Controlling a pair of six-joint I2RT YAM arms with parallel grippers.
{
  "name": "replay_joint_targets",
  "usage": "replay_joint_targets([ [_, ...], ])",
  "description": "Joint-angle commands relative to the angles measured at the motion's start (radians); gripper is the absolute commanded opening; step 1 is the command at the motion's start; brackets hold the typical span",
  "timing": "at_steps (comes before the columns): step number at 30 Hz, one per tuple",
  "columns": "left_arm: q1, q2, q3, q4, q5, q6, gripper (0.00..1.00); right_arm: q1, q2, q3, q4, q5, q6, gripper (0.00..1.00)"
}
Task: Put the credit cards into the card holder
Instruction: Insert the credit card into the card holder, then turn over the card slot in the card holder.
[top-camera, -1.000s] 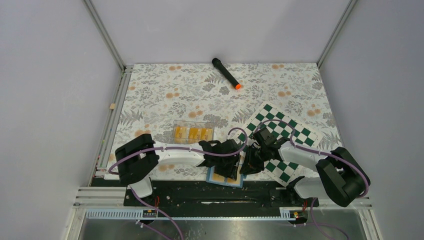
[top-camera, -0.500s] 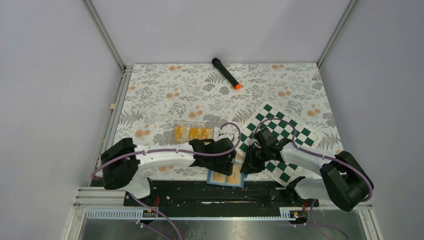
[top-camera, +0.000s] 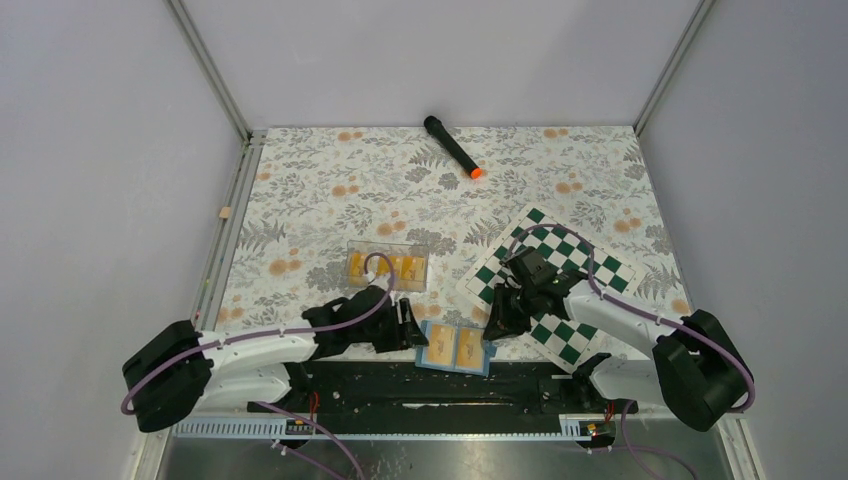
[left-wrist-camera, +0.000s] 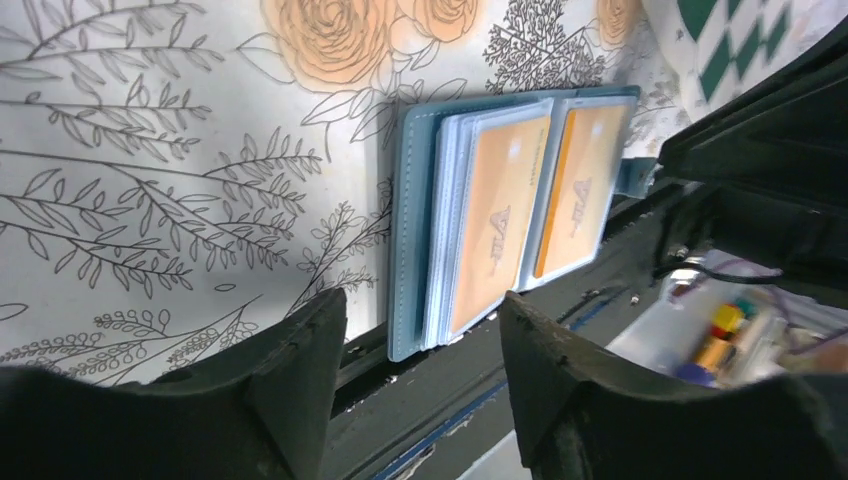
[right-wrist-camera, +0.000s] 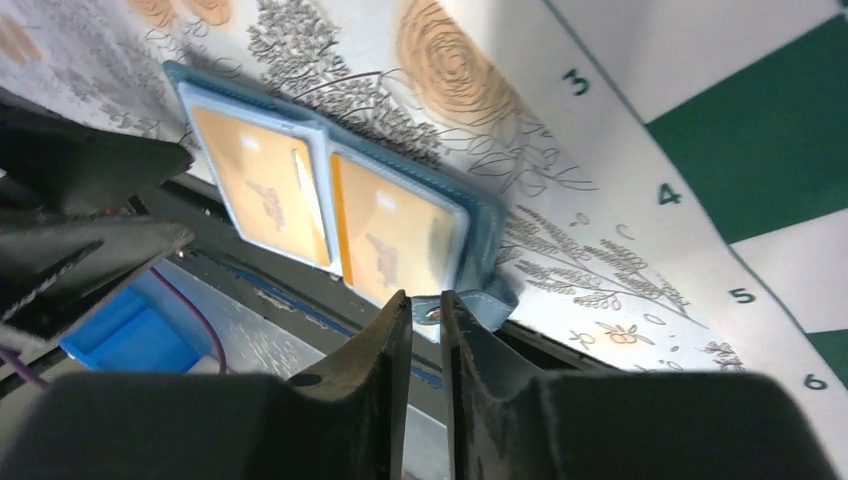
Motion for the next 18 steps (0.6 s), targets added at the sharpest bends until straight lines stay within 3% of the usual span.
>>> replay_joint_targets([
  [1,0.077,-0.089,-0.129,0.373,0.159,-0.157,0.56,0.044,0.005,0.065,-0.018,0.002,-0.012,0.18],
  [6,0.128,-0.081,-0.141,0.414,0.236,-0.143,0.48,0.114,0.06,0.1,0.037,-0.004,0.034,0.01],
  [11,0.129,-0.017,-0.077,0.381,0.276,-0.083,0.38,0.156,0.15,0.108,0.105,-0.023,0.067,0.0],
  [18,0.127,0.107,0.017,0.28,0.285,-0.003,0.37,0.184,0.245,0.102,0.195,-0.055,0.103,0.0],
])
